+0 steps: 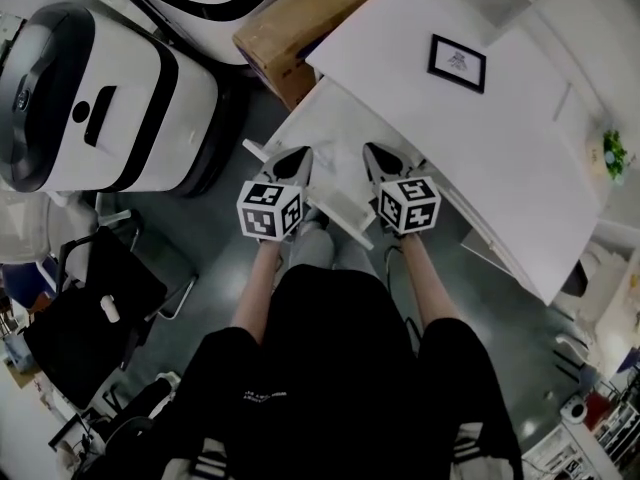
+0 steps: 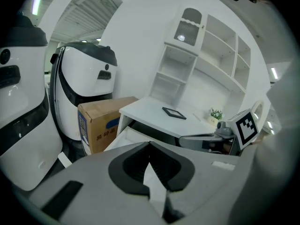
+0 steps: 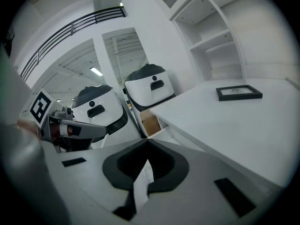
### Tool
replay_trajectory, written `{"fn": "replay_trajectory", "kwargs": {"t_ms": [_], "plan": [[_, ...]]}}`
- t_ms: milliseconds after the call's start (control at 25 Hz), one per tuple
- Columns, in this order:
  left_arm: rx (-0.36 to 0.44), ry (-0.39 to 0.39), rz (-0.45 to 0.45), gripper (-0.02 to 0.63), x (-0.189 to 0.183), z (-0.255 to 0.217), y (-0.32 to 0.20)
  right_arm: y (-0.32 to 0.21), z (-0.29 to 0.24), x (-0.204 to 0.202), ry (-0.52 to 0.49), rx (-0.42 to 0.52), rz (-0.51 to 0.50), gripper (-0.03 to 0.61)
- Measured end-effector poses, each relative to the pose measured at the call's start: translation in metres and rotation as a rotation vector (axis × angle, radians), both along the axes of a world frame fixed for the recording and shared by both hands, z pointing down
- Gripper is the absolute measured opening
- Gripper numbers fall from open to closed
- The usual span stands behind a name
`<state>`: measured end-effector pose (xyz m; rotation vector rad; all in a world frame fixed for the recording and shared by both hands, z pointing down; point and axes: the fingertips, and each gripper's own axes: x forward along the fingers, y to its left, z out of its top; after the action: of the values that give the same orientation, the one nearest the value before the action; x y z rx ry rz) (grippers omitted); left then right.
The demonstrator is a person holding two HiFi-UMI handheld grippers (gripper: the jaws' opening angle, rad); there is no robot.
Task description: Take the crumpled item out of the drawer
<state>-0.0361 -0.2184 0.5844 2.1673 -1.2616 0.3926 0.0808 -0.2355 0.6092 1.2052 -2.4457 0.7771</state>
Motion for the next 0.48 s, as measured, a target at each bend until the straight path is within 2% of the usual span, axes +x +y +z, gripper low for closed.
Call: {"fn": "replay_trajectory", "kwargs": {"t_ms": [200,480], "plan": [[-0.039,0.011,0.012,-0.002,0.002,0.016,-0.008,-0.001,0.050,-0.006,0.016,-0.132,-0.009,-0.008],[-0.074,0.025,0.034,-0.002,0.005,0.031,-0.018,-0.004,0.109,-0.006,0.093,-0.230,-0.015,-0.007]]}}
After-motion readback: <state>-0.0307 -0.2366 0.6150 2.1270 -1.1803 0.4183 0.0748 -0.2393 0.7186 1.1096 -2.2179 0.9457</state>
